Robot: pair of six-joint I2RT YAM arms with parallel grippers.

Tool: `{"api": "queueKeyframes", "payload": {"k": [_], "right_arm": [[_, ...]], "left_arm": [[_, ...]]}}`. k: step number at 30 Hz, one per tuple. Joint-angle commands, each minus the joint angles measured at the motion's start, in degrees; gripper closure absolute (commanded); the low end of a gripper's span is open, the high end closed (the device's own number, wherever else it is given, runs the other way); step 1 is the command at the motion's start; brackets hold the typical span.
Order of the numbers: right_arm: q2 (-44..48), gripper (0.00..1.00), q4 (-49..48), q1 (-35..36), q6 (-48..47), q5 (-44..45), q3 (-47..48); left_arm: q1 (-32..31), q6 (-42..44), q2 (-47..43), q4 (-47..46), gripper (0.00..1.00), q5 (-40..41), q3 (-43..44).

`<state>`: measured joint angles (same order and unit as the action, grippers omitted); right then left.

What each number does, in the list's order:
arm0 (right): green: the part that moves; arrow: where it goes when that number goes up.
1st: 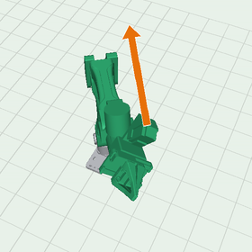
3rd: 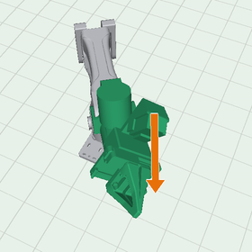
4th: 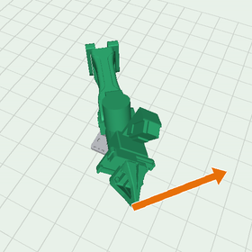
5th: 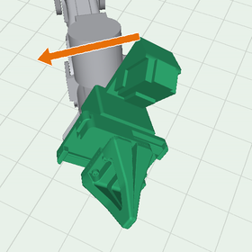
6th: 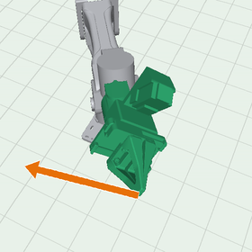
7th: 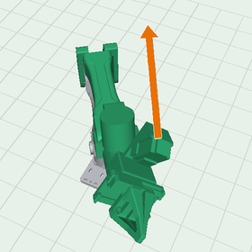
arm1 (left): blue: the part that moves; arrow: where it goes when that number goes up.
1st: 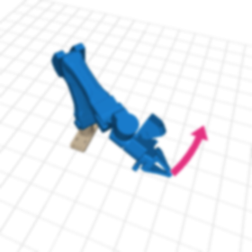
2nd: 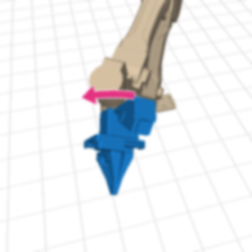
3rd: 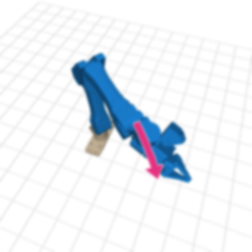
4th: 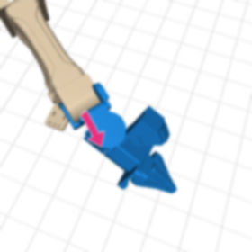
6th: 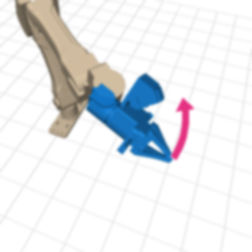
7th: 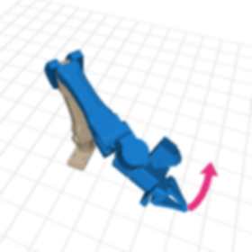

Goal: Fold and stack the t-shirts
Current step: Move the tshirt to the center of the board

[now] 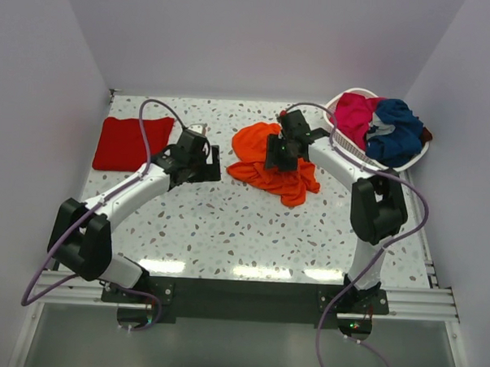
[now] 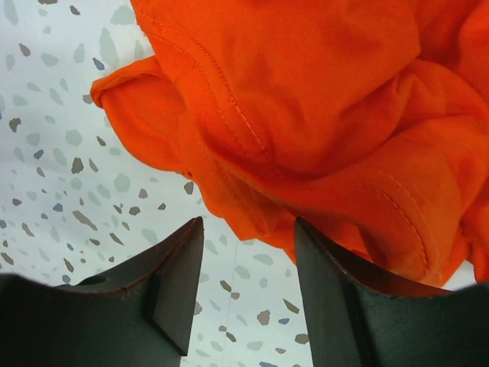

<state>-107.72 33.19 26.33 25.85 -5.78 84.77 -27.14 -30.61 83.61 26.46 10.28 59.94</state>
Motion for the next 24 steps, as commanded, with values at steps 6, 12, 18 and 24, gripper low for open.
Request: {"api": "queueKeyframes", "payload": {"k": [6,12,18,24], "right_arm": [[-3.5,0.5,3.1,1.0,0.5,0.2,2.9],[-4.3,0.55,6.4,1.2,1.0,1.6,3.6],[-5.1,0.61,4.3,1.3,1.0,0.9,2.5],[-8.2,0.63,4.2,1.4,0.7,0.1,4.8]], "left_arm": [[0.0,-2.0,-4.3,-0.6,0.0,1.7,-1.9],[0.0,-2.2,-5.5,0.2,0.0,2.3,-2.4],[0.0,-2.3,-5.5,0.0,0.0,2.3,-2.4],[0.0,-1.9,-5.9,0.6,0.0,2.7,-2.0]]}}
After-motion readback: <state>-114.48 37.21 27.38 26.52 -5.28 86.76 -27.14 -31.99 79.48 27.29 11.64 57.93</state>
